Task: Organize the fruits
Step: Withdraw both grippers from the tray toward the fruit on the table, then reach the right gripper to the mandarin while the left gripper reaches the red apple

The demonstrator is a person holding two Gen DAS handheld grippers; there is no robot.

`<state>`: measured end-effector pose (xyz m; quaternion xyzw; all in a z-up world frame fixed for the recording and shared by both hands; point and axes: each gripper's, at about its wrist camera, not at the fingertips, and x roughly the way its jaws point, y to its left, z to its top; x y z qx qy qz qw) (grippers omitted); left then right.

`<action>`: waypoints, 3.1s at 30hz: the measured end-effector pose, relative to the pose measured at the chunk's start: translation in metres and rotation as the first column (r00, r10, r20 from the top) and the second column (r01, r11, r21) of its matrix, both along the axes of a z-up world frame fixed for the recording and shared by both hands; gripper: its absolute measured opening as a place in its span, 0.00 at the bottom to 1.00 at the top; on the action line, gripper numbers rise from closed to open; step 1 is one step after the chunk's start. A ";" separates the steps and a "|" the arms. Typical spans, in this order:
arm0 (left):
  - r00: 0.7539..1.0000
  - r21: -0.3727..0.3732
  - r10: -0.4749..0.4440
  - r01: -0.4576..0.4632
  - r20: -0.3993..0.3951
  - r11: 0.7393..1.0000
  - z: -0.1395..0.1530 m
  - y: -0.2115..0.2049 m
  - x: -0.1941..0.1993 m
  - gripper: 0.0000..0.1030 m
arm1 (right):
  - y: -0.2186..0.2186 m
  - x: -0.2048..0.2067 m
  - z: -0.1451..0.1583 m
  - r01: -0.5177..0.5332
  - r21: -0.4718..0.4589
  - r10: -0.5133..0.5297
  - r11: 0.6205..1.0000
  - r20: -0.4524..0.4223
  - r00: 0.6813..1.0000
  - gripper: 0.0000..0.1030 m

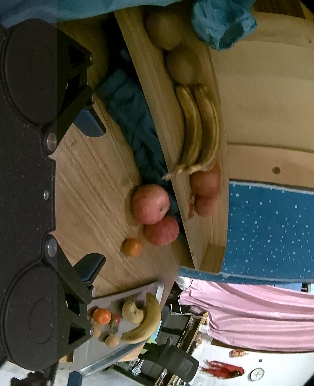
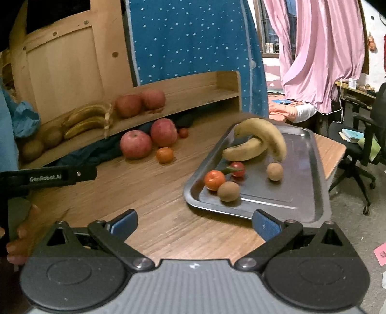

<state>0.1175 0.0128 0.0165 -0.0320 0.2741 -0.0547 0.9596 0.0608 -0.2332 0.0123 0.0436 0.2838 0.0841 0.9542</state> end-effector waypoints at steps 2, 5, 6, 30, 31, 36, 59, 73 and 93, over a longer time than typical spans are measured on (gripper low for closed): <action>1.000 -0.004 0.016 -0.016 -0.003 1.000 0.001 0.003 0.003 0.99 | 0.005 0.005 0.000 -0.016 -0.002 0.016 1.000 -0.007 1.000 1.00; 0.999 -0.010 0.046 -0.047 -0.006 0.999 0.003 0.007 0.007 0.99 | 0.012 0.012 0.001 -0.045 -0.001 0.045 0.999 -0.011 0.999 1.00; 0.998 -0.010 0.058 -0.058 -0.007 0.998 0.004 0.008 0.009 0.99 | 0.014 0.014 0.001 -0.052 -0.001 0.052 0.999 -0.012 0.999 1.00; 0.994 0.054 0.093 -0.090 -0.048 0.994 0.004 -0.014 0.076 0.99 | 0.025 0.088 0.008 -0.158 -0.047 0.160 0.986 0.028 0.987 1.00; 0.994 0.055 0.092 -0.089 -0.052 0.995 0.002 -0.015 0.080 0.99 | 0.024 0.093 0.009 -0.157 -0.052 0.159 0.986 0.036 0.987 1.00; 0.994 0.050 0.085 -0.082 -0.067 0.995 -0.005 -0.017 0.103 0.99 | 0.026 0.117 0.007 -0.162 -0.082 0.167 0.983 0.060 0.984 1.00; 0.997 0.141 0.051 -0.042 -0.055 0.989 -0.022 -0.029 0.145 0.99 | 0.056 0.183 -0.024 -0.185 -0.141 0.182 0.973 -0.029 0.983 0.93; 0.998 0.174 0.024 -0.014 -0.055 0.985 -0.023 -0.043 0.149 0.94 | 0.061 0.187 -0.025 -0.237 -0.129 0.237 0.963 -0.019 0.971 0.79; 0.998 0.117 -0.037 0.044 -0.059 0.992 -0.031 -0.046 0.151 0.68 | 0.072 0.191 -0.029 -0.249 -0.161 0.247 0.955 -0.027 0.969 0.36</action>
